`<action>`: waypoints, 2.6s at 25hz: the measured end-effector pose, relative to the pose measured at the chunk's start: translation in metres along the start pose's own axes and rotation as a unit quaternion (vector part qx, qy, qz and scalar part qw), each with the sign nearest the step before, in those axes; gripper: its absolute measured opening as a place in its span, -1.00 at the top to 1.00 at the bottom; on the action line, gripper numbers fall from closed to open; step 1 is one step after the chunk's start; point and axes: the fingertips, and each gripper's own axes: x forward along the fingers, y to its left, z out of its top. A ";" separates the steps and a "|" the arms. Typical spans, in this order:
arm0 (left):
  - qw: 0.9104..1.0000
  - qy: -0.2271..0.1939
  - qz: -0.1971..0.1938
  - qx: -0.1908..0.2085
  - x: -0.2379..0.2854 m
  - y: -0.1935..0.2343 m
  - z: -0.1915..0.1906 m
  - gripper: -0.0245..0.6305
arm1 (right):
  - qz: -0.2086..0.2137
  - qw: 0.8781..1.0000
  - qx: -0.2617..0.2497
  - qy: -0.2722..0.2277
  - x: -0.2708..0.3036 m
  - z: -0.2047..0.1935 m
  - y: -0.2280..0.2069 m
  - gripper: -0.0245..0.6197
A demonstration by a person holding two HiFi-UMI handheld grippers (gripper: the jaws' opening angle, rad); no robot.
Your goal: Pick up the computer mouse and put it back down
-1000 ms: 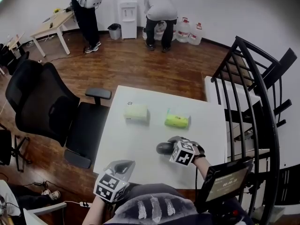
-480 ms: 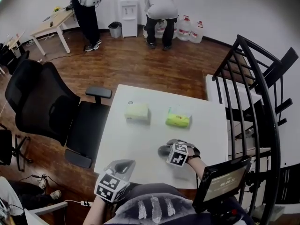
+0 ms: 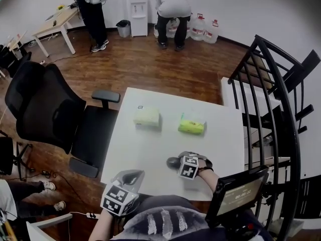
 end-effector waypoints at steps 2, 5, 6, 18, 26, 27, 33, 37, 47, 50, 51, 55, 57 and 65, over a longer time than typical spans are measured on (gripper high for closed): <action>1.000 0.000 0.000 0.000 0.000 0.001 0.000 0.88 | 0.000 1.000 0.000 0.002 0.001 0.000 0.000 0.03; 1.000 0.000 -0.001 0.002 0.002 0.000 0.000 0.88 | 0.005 1.000 -0.001 0.009 0.002 0.001 0.000 0.03; 1.000 -0.001 -0.002 0.003 0.002 -0.001 0.000 0.87 | 0.008 1.000 -0.001 0.012 0.003 0.001 0.000 0.03; 1.000 -0.009 0.003 0.007 -0.002 -0.001 0.002 0.88 | 0.037 0.999 0.001 0.004 -0.032 0.004 0.003 -0.14; 1.000 -0.011 -0.007 0.020 0.001 -0.010 0.008 0.88 | -0.060 0.991 0.013 -0.122 -0.138 0.031 -0.026 -0.06; 1.000 -0.011 -0.008 0.021 0.002 -0.012 0.008 0.88 | -0.076 0.986 0.017 -0.146 -0.151 0.037 -0.027 0.13; 1.000 -0.006 -0.017 0.025 0.003 -0.018 0.005 0.88 | -0.078 0.955 0.069 -0.279 -0.201 0.062 -0.003 0.91; 0.999 -0.001 -0.020 0.026 0.002 -0.020 0.004 0.88 | -0.064 0.938 0.095 -0.326 -0.214 0.071 0.011 0.91; 0.999 -0.005 -0.018 0.026 0.002 -0.020 0.001 0.88 | -0.064 0.927 0.113 -0.351 -0.204 0.078 0.018 0.91; 1.000 -0.005 -0.018 0.025 0.002 -0.019 0.002 0.88 | -0.068 0.929 0.113 -0.347 -0.202 0.079 0.015 0.91; 1.000 -0.004 -0.018 0.025 0.002 -0.019 0.002 0.88 | -0.068 0.929 0.114 -0.346 -0.202 0.080 0.015 0.91; 0.999 -0.004 -0.020 0.026 0.003 -0.018 0.003 0.88 | -0.073 0.930 0.113 -0.342 -0.200 0.078 0.012 0.91; 0.999 -0.003 -0.021 0.027 0.004 -0.018 0.003 0.88 | -0.077 0.931 0.112 -0.338 -0.199 0.077 0.012 0.91; 0.999 0.001 -0.020 0.025 0.008 -0.014 0.002 0.88 | -0.080 0.933 0.118 -0.332 -0.192 0.069 0.006 0.91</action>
